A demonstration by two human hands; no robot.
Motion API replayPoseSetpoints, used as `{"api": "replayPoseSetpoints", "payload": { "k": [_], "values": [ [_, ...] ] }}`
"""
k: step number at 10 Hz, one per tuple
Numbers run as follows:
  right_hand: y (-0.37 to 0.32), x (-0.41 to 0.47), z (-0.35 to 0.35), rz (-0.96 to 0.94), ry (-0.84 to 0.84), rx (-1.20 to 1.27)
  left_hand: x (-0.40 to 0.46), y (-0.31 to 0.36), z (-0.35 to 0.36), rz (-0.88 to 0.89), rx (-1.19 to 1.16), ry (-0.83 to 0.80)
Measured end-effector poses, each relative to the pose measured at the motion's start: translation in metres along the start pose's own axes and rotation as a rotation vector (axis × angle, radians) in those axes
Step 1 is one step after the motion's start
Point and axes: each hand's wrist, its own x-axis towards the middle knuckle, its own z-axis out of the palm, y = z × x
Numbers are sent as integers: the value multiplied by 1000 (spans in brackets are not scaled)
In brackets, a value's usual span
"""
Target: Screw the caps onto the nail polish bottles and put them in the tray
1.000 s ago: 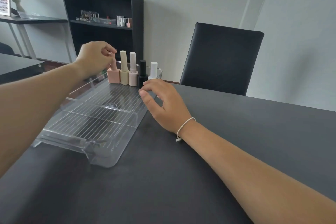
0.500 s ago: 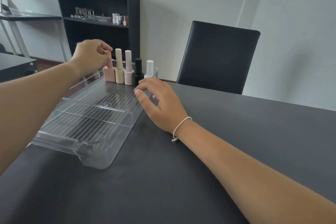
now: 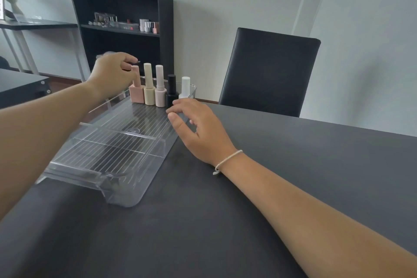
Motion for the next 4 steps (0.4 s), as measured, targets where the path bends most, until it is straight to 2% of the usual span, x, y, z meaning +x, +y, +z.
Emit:
{"api": "replayPoseSetpoints", "payload": {
  "k": [2, 4],
  "values": [
    [-5, -8, -9, 50, -68, -13, -11, 16, -6, 36, -32, 58],
    [0, -24, -26, 85, -14, -76, -32, 62, 1, 201, -80, 104]
  ]
}}
